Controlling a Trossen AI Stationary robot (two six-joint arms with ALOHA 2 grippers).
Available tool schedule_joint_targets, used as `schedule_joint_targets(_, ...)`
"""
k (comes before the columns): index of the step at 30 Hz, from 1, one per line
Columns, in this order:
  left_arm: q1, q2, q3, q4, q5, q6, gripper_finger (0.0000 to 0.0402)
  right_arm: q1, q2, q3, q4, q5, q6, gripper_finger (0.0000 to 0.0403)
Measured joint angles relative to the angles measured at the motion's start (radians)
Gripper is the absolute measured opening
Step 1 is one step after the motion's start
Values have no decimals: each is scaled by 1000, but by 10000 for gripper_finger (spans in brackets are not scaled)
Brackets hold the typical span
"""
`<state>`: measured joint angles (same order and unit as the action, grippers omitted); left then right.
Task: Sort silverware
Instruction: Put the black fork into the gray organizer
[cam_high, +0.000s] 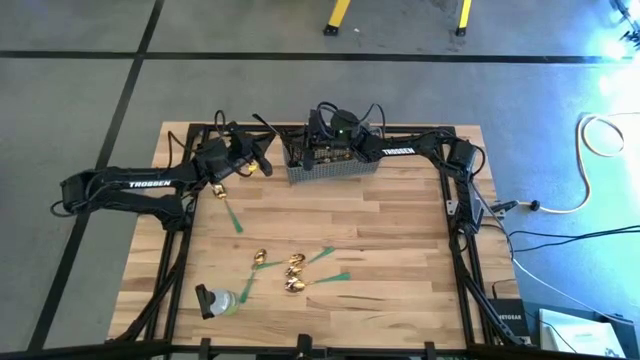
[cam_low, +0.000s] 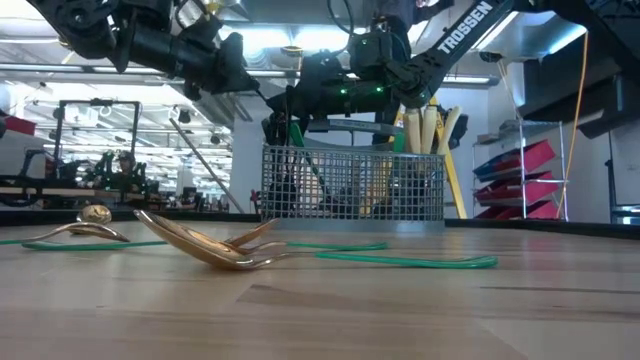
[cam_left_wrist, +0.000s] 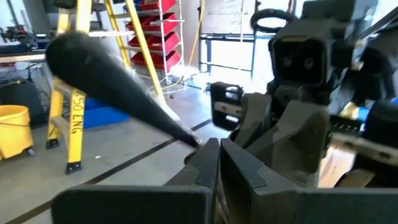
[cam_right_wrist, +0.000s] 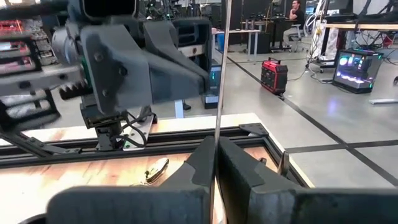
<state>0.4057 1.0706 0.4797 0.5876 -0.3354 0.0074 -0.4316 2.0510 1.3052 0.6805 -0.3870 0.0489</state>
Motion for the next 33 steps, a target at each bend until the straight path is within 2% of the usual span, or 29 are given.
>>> schedule_joint_targets(16,0,0,27,-1,24,-6,0,0,2,-2,13,-15,-74,0)
schedule_joint_targets(33,0,0,27,7,29,2,0,27,8,68,-80,-25,-186,0)
